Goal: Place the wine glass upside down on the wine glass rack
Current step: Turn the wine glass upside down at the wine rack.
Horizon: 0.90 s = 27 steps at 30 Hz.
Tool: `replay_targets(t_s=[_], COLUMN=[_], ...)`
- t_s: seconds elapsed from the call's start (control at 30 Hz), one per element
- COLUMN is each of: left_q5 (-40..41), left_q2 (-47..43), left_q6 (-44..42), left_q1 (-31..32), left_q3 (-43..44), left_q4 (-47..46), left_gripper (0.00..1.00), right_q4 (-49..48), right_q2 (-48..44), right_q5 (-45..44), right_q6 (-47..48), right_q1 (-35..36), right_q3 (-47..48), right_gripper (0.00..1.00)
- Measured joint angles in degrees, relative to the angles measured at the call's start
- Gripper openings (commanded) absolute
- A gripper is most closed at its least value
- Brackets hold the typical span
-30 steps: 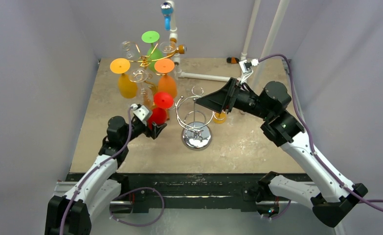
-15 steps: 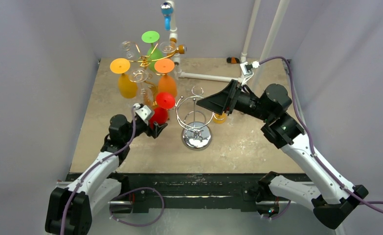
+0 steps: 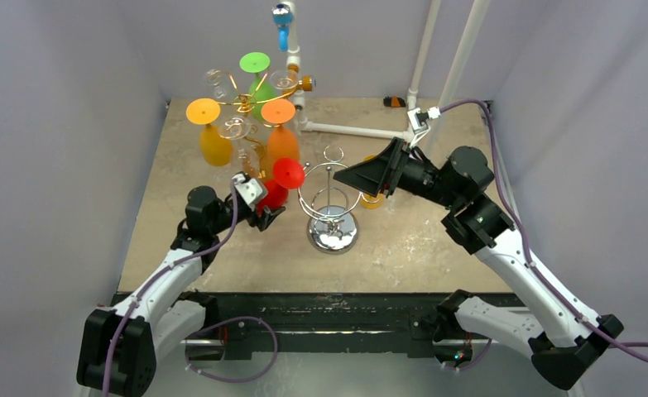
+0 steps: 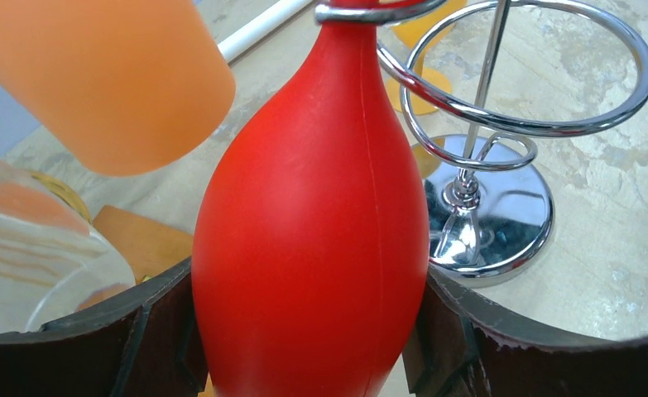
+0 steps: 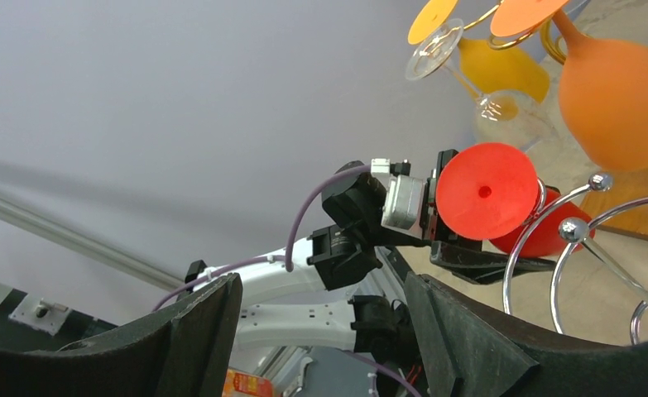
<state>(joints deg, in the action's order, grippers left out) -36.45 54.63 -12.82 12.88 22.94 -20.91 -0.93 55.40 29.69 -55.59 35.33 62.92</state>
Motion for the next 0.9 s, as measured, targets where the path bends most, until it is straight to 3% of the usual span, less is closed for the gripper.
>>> replay_targets(t_s=[0.3, 0.53, 0.9], left_q5=[-2.6, -2.9, -3.3], left_q2=[0.5, 0.8, -0.7], left_q6=[-7.9, -11.1, -12.2], left_q1=[0.0, 0.0, 0.3], left_q3=[1.0, 1.0, 4.2], left_q4=[4.1, 7.5, 15.2], left_gripper=[0.75, 0.99, 1.00], right_q4=[-0.4, -0.4, 5.6], right_q2=[-0.2, -1.2, -1.4], right_q5=[0.0, -0.1, -2.4], right_q6=[-0.5, -0.8, 2.5], right_q1=[0.0, 0.0, -1.3], right_q3=[-0.6, -0.6, 0.3], right_gripper=[0.81, 0.82, 0.85])
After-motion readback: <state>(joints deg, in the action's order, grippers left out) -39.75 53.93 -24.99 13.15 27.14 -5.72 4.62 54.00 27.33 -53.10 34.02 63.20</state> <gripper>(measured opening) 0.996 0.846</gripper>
